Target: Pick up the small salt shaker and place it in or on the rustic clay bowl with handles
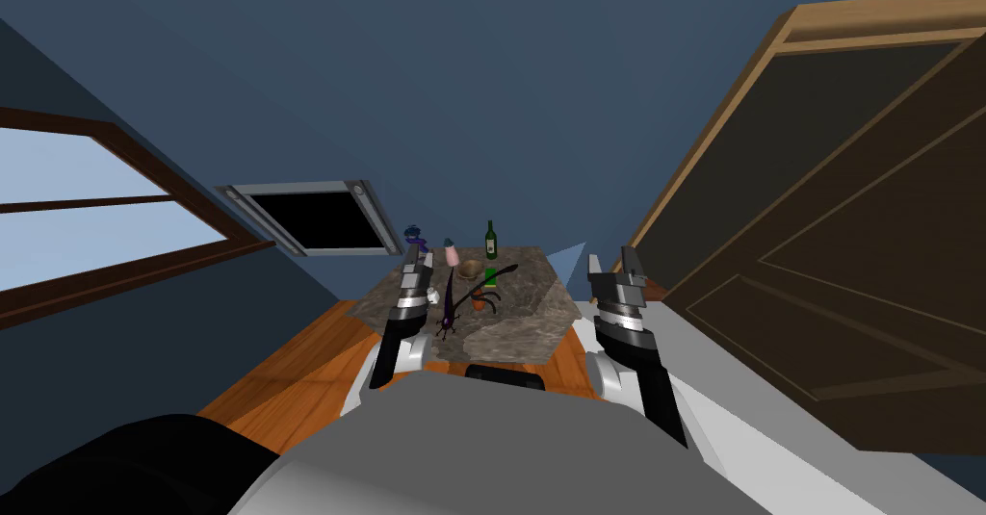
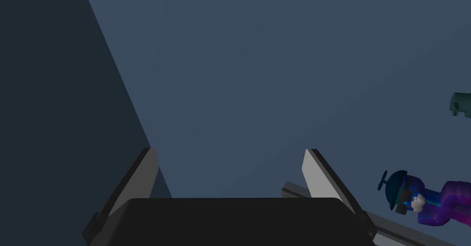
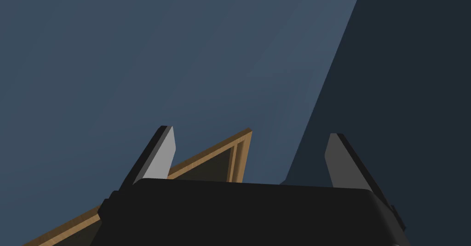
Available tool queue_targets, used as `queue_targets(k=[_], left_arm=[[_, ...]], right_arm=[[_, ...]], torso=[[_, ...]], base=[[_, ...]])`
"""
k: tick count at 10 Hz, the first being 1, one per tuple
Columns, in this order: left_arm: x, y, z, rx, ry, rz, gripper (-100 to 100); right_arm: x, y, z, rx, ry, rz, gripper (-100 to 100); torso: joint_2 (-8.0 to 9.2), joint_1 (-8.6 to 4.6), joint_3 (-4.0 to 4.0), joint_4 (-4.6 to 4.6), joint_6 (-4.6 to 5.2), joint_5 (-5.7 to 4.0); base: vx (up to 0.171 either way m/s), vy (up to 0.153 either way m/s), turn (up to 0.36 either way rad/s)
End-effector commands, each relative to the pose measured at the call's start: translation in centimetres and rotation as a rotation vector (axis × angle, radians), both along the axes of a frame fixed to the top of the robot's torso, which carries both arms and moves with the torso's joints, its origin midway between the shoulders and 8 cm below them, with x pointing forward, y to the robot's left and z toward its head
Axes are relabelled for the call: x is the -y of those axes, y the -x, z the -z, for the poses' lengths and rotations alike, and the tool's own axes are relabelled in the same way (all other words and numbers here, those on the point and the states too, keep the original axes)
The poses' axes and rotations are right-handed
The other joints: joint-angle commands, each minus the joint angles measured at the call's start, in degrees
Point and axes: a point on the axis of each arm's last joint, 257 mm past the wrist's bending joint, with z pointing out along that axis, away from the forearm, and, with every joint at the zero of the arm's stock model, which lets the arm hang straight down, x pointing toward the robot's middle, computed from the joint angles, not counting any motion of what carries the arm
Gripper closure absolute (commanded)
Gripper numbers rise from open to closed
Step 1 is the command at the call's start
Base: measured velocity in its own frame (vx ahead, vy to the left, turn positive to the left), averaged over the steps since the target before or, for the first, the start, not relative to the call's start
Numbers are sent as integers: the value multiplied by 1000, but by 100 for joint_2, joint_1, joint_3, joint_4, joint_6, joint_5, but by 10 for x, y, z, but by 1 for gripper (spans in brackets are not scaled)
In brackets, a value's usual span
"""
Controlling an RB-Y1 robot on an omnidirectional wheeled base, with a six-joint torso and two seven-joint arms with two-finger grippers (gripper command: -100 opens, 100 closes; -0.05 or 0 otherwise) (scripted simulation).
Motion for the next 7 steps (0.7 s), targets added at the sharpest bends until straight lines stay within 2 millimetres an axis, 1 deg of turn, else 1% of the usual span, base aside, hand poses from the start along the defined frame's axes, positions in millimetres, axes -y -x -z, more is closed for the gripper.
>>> queue_targets(k=[1, 4, 7], left_arm=[[1, -2, 5, -16, -36, 5, -100], [0, -10, 23, -68, -124, 0, -100], [-9, -19, 51, -136, -214, -31, -100]], right_arm=[[0, 0, 0, 0, 0, 0, 0], [0, 0, 0, 0, 0, 0, 0], [0, 0, 0, 0, 0, 0, 0]], torso=[[0, 0, 0, 0, 0, 0], [8, 5, 4, 2, 0, 1], [16, 7, 9, 3, 0, 2]], base=[[-7, 1, -6], [-24, 8, -14], [-43, 14, -24]])
